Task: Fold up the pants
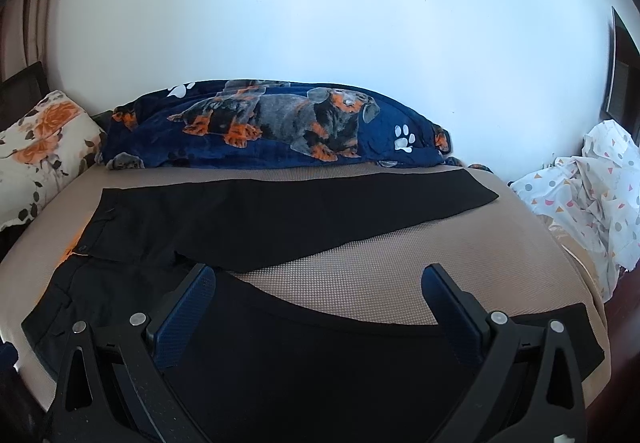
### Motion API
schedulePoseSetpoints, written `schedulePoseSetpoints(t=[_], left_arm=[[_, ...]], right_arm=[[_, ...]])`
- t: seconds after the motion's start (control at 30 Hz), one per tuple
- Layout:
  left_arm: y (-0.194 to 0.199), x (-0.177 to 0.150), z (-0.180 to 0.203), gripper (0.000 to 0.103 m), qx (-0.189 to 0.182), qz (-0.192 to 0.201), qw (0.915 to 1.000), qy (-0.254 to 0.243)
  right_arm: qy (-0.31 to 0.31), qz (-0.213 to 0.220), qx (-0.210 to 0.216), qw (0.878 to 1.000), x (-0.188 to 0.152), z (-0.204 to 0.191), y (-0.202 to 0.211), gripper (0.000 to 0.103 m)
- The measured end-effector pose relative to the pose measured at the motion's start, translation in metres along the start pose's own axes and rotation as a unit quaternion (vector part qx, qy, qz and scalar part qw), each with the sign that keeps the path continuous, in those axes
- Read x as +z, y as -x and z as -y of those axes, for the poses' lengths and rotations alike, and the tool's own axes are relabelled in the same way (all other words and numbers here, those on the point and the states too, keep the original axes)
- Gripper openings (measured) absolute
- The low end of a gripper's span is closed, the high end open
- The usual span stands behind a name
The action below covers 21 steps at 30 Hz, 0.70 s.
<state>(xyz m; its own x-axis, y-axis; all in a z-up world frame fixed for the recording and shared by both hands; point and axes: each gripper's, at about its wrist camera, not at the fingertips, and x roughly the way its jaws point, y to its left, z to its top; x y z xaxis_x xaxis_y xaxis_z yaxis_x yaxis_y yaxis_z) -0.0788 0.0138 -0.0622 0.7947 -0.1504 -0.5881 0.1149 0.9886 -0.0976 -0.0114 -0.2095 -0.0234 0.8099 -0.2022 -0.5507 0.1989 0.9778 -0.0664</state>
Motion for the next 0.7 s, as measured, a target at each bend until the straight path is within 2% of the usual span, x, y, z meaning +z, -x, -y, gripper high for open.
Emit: schedulePoseSetpoints(t=[0.1,0.27,0.53,0.7], left_arm=[[-0.004,0.001,-0.001,0.103,0.005,-0.008,0.9999,0.005],[-0.002,0.004,-0.003,0.103,-0.002,0.005,0.9999,0.009],[0.001,0.02,0.007,0.103,0.001,0.036,0.9978,-0.056],[0.005,0.035,0.002,0.103,0.011,0.063,0.9955,-0.07]], right_arm=[[0.001,-0.001,-0.001,1.0,0.002,0.0,0.0,0.102],[0.0,-0.002,0.0,1.0,0.001,0.0,-0.001,0.102],[0.002,0.0,-0.001,1.0,0.0,-0.001,0.001,0.102],[0.003,-0.002,-0.001,1.0,0.0,-0.001,0.001,0.102]])
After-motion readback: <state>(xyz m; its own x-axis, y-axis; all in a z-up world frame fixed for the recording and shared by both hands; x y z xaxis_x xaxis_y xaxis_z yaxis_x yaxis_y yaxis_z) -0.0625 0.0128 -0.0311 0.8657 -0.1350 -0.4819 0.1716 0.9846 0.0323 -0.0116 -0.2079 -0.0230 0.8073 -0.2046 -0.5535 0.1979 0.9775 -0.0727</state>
